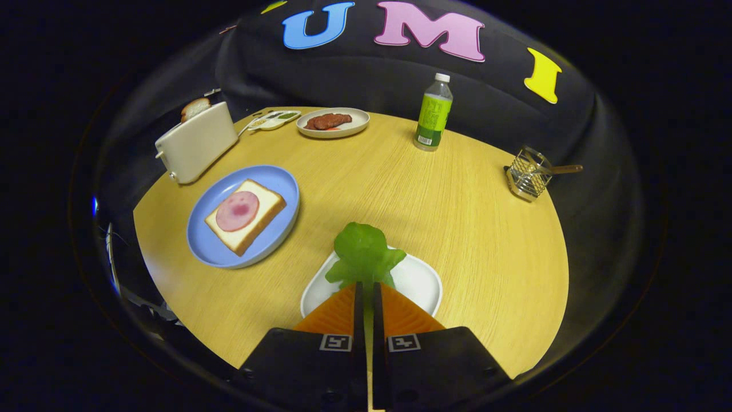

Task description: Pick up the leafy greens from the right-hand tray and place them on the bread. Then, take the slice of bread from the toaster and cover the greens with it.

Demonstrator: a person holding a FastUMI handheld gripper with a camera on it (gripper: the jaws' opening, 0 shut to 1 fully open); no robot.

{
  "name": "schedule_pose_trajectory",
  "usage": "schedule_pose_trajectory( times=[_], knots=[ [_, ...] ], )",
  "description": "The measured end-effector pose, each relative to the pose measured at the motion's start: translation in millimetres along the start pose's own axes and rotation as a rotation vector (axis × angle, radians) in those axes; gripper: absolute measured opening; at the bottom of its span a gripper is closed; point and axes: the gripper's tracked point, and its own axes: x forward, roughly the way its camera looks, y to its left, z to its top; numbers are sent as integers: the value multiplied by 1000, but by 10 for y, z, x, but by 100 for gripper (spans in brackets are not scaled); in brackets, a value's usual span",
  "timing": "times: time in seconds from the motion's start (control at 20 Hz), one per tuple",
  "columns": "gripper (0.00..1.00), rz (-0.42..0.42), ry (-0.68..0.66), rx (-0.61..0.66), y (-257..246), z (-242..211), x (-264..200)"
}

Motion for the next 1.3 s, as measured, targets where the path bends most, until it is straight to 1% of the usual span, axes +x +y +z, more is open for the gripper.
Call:
schedule_pose_trajectory(
  times=[0.2,0.45,0.6,0.75,0.9,1.0,1.05,1.1,1.25,1.3],
  knots=[
    [8,14,-76,-10,226,450,-303],
    [9,80,-131,-53,772,945,-440],
    [8,125,-146,-82,1163,1178,-356],
    [9,167,-132,-106,1519,1268,-207],
    [8,183,-117,-127,1711,1295,-50],
    [8,163,-123,-134,1737,1342,26],
    [15,170,-120,-133,1774,1346,53],
    [22,155,-118,-134,1755,1348,67],
    [59,140,-135,-128,1741,1421,60],
    [58,138,-146,-121,1744,1453,40]
  ],
)
